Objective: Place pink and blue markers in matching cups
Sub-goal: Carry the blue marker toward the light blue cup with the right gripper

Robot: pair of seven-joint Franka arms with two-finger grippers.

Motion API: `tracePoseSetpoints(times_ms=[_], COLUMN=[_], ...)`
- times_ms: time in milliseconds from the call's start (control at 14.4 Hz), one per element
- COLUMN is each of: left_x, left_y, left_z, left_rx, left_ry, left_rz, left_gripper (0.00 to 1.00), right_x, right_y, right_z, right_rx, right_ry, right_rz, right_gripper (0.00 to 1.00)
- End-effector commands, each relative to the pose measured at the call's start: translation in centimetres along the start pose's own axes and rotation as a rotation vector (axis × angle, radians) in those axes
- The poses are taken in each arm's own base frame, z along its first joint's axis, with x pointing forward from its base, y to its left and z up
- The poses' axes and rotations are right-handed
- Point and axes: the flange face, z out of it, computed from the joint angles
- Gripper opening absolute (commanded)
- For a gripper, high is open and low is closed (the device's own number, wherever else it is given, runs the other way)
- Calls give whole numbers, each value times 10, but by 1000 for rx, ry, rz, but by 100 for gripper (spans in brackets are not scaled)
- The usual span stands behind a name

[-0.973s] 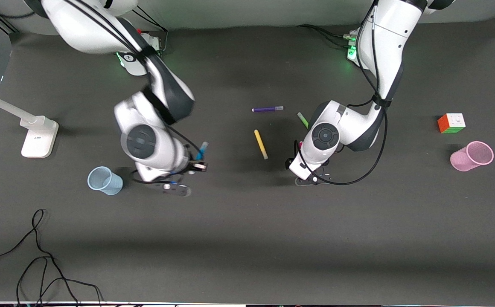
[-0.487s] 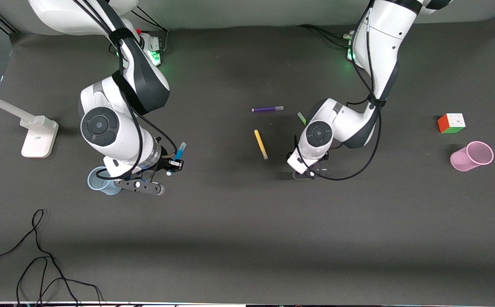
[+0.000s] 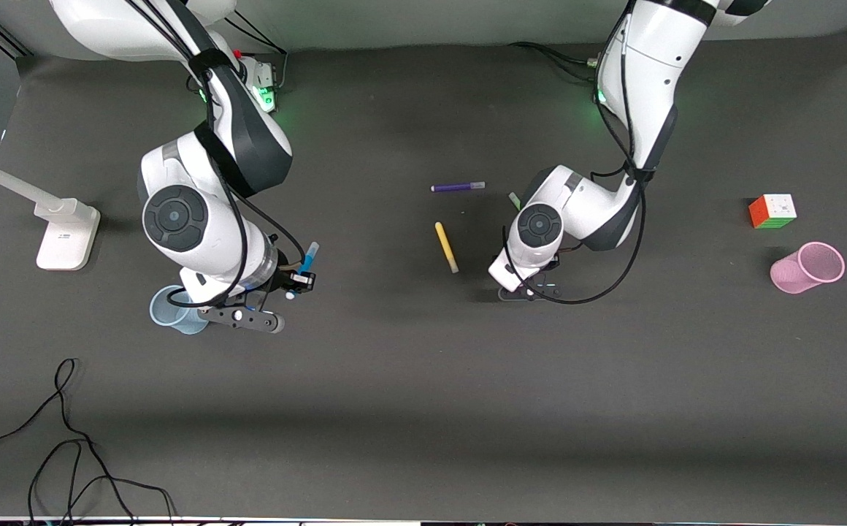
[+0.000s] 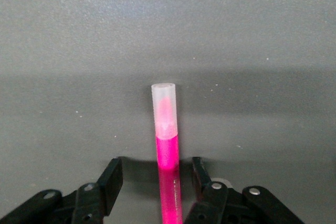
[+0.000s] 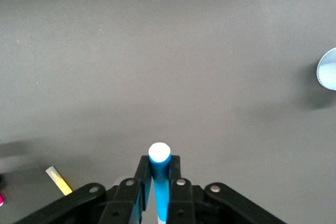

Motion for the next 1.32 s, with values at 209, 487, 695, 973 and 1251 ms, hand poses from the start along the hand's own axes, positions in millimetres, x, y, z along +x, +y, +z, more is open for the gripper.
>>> tracePoseSetpoints(times_ms=[209, 487, 695, 973, 1251], left_x=[-5, 9, 24, 25, 28], left_y=[-2, -15, -61, -154, -254], left_z=[-9, -58, -146, -253, -310], left_rx=[6, -10, 15, 31, 18], left_ry=[22, 59, 34, -22, -43], left_rz=[0, -31, 2, 40, 138], left_gripper=[0, 0, 0, 0, 0], right_x=[12, 43, 72, 79, 49], right_y=[25, 82, 144, 208, 247], right_z=[-18, -49, -65, -71, -38], right_rx=[-36, -137, -179, -197, -157], right_ry=[43, 173, 221, 326, 519], right_rz=[-93, -260, -377, -489, -569], right_gripper=[0, 0, 0, 0, 0])
